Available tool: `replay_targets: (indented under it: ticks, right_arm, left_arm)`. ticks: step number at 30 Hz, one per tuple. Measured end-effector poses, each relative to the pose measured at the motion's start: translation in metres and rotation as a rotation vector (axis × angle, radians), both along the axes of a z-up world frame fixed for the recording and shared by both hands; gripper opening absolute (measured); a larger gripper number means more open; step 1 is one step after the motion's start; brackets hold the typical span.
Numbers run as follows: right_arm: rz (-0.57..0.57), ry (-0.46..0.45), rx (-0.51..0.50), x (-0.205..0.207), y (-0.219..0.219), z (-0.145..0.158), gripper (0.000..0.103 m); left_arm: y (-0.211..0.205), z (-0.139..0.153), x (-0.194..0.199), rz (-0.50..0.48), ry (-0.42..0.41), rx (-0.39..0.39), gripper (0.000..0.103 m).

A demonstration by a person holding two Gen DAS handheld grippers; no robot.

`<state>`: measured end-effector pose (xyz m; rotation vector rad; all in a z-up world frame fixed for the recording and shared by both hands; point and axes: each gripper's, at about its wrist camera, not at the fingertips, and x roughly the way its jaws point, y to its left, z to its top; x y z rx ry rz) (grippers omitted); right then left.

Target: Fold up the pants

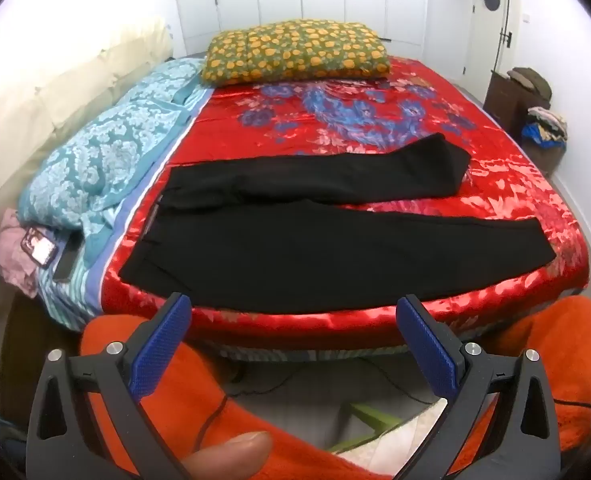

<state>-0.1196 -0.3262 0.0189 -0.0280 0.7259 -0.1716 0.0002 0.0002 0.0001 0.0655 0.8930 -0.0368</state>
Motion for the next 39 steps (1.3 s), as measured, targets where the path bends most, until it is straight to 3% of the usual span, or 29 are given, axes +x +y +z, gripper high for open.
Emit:
replay_targets:
  ticks: [39]
  right_arm:
    - [0.021, -0.009, -0.025, -0.0036, 0.0087, 0.0024, 0.103]
  left_arm:
    - [0.0019, -0.0073, -0.0022, -0.003, 0.011, -0.003, 0.102]
